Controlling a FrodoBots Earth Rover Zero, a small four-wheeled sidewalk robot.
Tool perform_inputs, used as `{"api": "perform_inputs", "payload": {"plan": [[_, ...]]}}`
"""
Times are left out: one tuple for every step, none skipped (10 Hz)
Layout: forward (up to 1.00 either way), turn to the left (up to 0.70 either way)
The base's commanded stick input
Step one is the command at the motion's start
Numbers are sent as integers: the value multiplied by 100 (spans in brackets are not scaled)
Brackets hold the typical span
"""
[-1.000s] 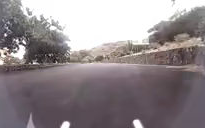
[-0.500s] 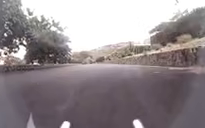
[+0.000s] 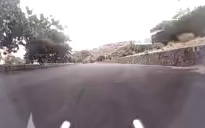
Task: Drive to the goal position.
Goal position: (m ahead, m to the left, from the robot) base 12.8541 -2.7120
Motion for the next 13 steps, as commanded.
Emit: {"api": "perform_inputs", "payload": {"plan": [[50, 0], [50, 0], [50, -48], [50, -50], [50, -50], [50, -31], [50, 0], [50, 0], [50, 0], [50, 0], [50, 0], [50, 0], [50, 0]]}}
